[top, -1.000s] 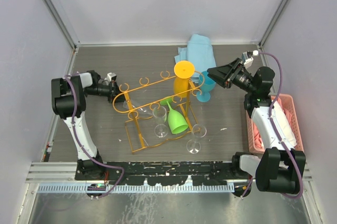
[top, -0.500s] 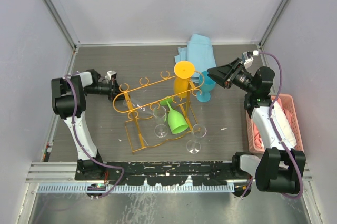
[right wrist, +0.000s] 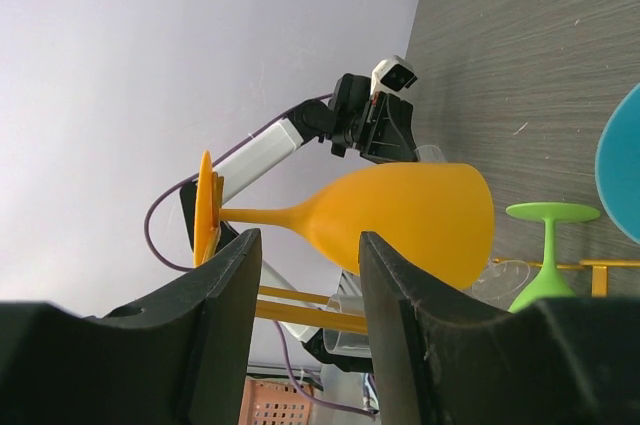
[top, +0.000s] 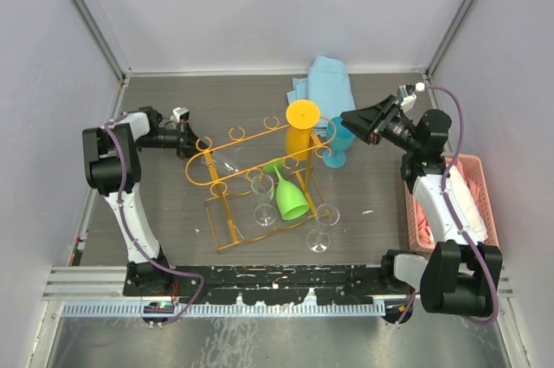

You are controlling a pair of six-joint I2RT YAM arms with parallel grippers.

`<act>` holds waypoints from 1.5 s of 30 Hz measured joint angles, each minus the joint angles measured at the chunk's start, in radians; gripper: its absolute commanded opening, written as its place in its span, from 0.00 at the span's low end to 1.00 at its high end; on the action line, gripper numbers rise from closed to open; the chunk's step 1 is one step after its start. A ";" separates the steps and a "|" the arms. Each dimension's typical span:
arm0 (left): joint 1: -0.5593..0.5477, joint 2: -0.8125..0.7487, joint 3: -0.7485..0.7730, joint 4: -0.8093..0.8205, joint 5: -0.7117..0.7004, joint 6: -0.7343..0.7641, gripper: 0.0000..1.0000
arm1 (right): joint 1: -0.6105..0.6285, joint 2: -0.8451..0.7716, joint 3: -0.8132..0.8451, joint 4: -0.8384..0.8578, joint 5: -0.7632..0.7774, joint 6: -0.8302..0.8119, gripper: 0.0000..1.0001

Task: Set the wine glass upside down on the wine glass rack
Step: Pick up the wine glass at the center of the board.

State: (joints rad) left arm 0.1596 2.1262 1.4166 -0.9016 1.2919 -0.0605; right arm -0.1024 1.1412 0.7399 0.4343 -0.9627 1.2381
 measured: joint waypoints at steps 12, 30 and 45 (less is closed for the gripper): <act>0.005 0.000 0.032 -0.019 0.051 0.000 0.00 | 0.000 0.000 -0.004 0.007 0.000 0.006 0.50; 0.039 0.000 0.170 0.113 0.038 -0.212 0.00 | 0.000 0.011 -0.004 0.013 0.000 0.014 0.50; 0.071 0.007 0.018 1.080 -0.053 -1.054 0.00 | 0.000 0.010 0.010 -0.129 0.019 -0.060 0.50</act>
State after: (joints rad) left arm 0.2302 2.1334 1.4349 0.1780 1.2392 -1.1145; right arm -0.1024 1.1515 0.7498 0.3054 -0.9436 1.1778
